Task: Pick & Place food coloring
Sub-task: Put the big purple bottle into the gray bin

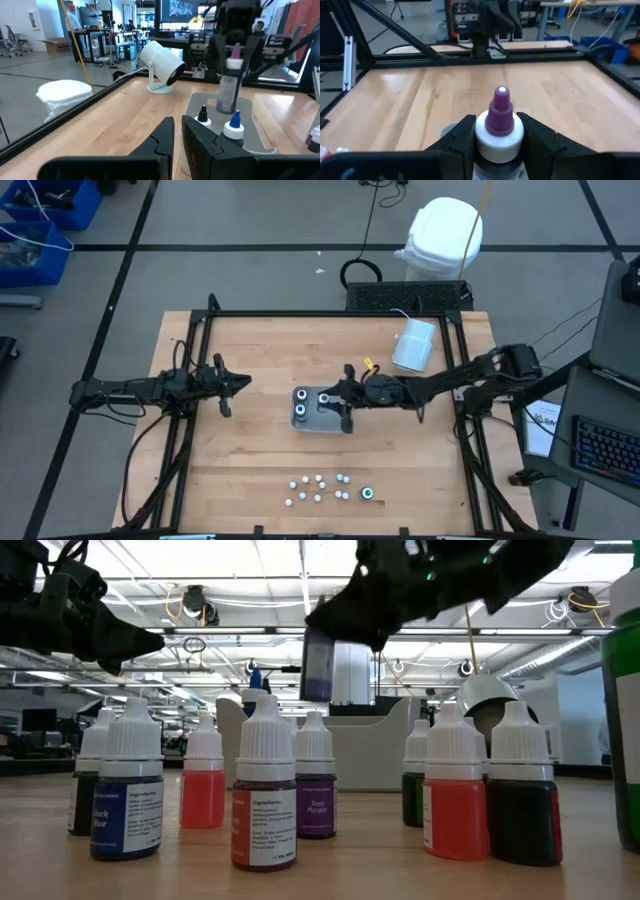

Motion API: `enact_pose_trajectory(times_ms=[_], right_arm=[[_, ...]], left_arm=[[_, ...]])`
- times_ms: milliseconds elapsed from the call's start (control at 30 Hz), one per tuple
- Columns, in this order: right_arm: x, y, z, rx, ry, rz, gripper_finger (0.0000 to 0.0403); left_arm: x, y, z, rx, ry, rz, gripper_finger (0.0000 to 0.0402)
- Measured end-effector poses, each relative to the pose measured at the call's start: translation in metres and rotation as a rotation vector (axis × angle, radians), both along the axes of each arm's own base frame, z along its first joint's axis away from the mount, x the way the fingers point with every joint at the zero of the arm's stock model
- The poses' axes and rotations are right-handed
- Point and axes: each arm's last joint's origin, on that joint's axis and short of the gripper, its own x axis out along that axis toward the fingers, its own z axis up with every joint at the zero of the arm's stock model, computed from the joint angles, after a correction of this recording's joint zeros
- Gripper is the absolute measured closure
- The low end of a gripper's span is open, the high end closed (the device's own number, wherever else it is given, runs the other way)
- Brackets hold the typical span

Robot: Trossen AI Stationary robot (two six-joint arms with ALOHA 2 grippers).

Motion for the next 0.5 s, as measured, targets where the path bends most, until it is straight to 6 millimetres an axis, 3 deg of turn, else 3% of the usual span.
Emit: enact_pose_trajectory(times_ms=[233, 500], right_arm=[[0.014, -0.015, -0.030, 0.061, 0.012, -0.017, 0.0292], [0.020, -0.028, -0.048, 0.082, 0.039, -0.058, 0.0292]], left_arm=[[0.000, 0.000, 0.000, 0.009, 0.002, 0.000, 0.0362], [0.000, 0.000, 0.000, 0.011, 0.002, 0.006, 0.0362]])
